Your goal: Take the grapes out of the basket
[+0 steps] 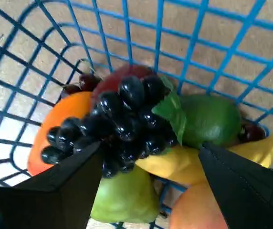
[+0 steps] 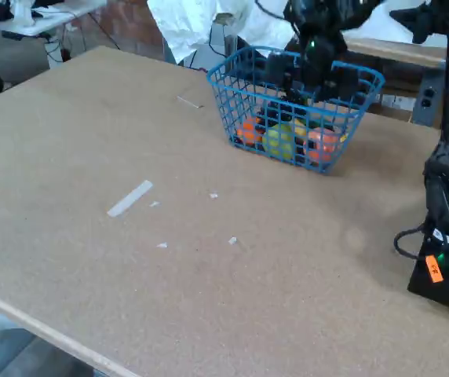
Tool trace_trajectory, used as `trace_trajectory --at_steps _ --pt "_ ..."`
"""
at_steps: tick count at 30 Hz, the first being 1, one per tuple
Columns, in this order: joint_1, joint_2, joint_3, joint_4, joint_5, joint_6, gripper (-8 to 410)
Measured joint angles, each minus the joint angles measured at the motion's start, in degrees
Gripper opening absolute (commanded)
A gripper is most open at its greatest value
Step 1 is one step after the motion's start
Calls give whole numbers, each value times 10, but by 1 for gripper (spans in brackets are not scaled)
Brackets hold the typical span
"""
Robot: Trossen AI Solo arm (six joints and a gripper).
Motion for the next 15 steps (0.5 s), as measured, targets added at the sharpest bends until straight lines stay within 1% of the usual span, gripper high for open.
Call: trace_trajectory --at_steps 7,12,15 --pt "0 1 -39 82 0 -27 277" --pt "1 2 -40 121 -9 -60 277" --pt "1 2 -40 139 -20 -66 277"
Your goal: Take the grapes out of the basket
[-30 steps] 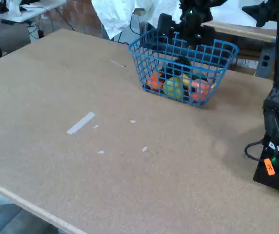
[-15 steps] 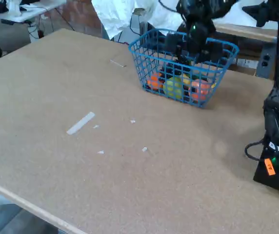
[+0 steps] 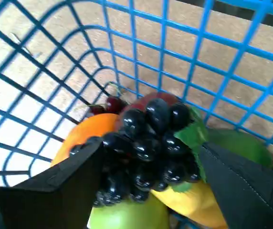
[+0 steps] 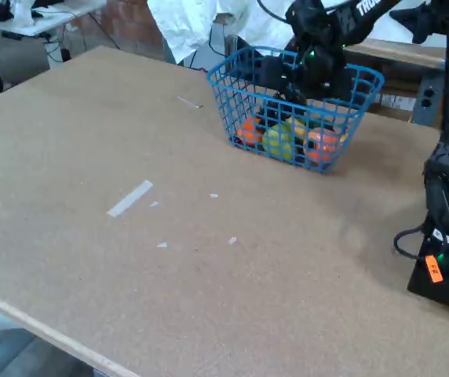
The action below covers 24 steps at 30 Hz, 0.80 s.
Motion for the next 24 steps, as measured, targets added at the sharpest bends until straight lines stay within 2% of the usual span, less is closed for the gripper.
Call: trace_trajectory --at_steps 16,24 --pt "0 2 -1 19 -2 0 277" --pt "-2 57 1 47 1 -22 277"
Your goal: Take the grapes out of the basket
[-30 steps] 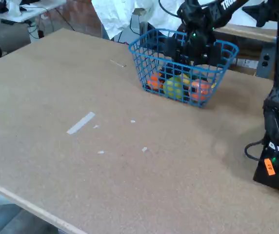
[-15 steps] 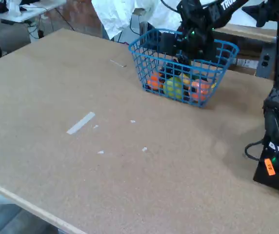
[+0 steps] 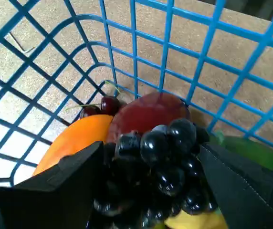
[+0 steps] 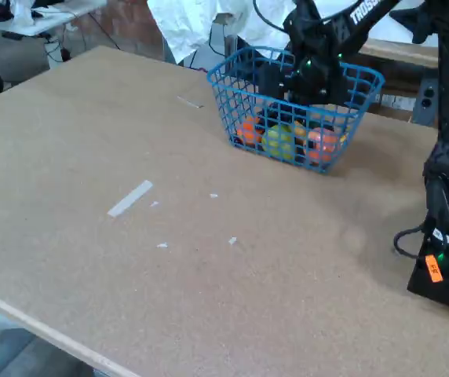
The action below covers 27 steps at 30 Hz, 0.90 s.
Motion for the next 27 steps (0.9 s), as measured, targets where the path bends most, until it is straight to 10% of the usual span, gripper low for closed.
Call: trace_trajectory --at_steps 6,19,27 --pt "-1 20 0 27 6 -6 235" --pt "0 7 -2 44 0 -8 -3" --pt "0 5 -2 50 -1 -18 -1"
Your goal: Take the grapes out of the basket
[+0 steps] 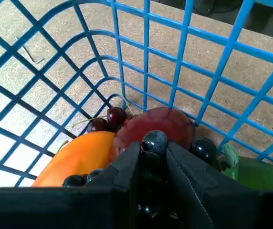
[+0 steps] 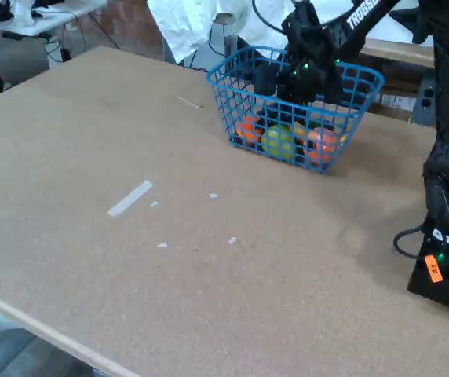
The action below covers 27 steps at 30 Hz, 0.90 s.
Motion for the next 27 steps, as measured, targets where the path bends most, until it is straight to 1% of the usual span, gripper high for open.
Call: trace_trajectory --at_steps 10,18,27 --pt "0 -23 0 7 0 -17 -1" --pt "0 -82 0 7 -2 -32 -1" --pt "1 -148 -1 7 -3 -35 -1"
